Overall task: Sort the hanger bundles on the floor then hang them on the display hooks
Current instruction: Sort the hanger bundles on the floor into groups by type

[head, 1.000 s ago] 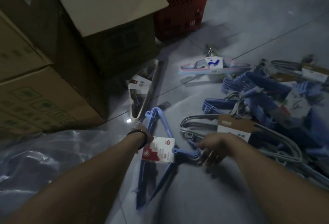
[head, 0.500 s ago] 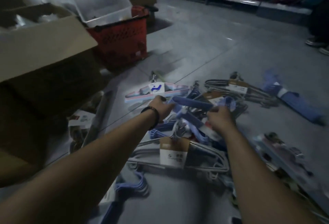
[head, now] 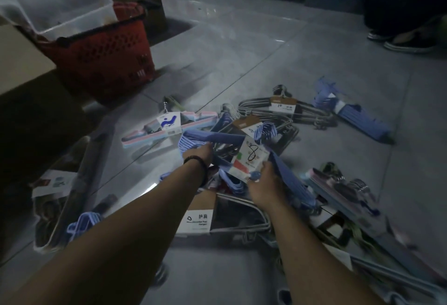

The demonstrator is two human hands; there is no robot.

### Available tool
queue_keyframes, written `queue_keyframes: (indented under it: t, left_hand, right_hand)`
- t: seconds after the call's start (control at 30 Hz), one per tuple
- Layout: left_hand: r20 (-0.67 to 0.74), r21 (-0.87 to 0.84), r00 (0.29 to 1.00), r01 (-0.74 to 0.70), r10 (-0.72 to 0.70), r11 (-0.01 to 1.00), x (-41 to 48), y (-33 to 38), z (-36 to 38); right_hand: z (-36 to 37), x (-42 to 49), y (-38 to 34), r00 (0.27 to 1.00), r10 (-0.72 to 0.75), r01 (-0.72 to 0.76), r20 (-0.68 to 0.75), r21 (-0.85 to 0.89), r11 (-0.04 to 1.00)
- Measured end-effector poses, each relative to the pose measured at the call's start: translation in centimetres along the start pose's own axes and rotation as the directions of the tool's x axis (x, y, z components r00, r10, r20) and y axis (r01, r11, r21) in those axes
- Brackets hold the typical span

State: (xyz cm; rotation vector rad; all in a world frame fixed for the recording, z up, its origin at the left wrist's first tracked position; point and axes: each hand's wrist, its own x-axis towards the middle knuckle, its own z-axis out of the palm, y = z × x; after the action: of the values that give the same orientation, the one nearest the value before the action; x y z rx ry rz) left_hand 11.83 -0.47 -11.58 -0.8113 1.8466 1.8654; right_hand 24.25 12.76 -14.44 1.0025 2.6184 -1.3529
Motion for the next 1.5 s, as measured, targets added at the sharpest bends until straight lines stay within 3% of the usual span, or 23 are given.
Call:
queue_keyframes:
  t: [0.17,0.23,0.47,0.53,0.67,0.9,1.13,1.27,1.43,1.5]
  left_hand:
    - [0.001,-0.033,0.999,-0.053,0.053,0.998,-1.1,0.8,-0.3]
    - [-0.020,-0.008,0.996,-0.087,0.087,0.996,-1.5,1.6,-1.0]
    - [-0.034,-0.045,0.974,-0.225,0.224,0.973,-0.2,3.7,-6.9]
    - [-0.049,-0.058,0.964,-0.265,0.263,0.962,-1.6,4.6,-8.7]
    - [0.008,-0.166,0.938,-0.341,0.347,0.925,-5.6,7.0,-12.3]
    - [0.054,-0.195,0.902,-0.411,0.429,0.890,-9.5,10.0,-17.9]
    - [0.102,-0.126,0.919,-0.367,0.380,0.922,-10.5,8.5,-24.0]
    - [0.133,-0.102,0.924,-0.347,0.359,0.932,-9.8,6.7,-28.3]
    - [0.152,-0.124,0.962,-0.211,0.229,0.970,-8.2,3.6,-31.7]
    - [0.151,-0.140,0.964,-0.201,0.221,0.970,-7.9,3.0,-32.3]
  right_hand:
    - [-0.7,-0.7,-0.7,0.998,-0.040,0.041,-0.042,0.025,0.999]
    - [-1.1,-0.9,-1.5,0.998,-0.044,0.048,-0.038,0.115,0.992]
    - [-0.9,-1.1,-4.7,0.998,-0.044,0.055,-0.054,0.224,0.973]
    - [-0.7,-1.2,-5.9,0.992,-0.033,0.058,-0.125,0.203,0.977]
    - [-0.5,-1.6,-7.3,0.973,-0.022,0.021,-0.228,-0.008,1.000]
    - [-1.8,-3.3,-11.6,0.989,-0.141,0.139,0.049,0.041,0.989]
    - [1.0,-6.0,-15.4,0.911,-0.228,0.155,0.345,0.228,0.961]
    - [3.8,-7.7,-15.7,0.863,-0.201,0.138,0.464,0.165,0.977]
    - [4.0,-9.6,-16.4,0.687,-0.095,0.096,0.720,0.040,0.995]
    - [4.0,-9.8,-16.6,0.537,-0.064,-0.002,0.841,0.077,0.997]
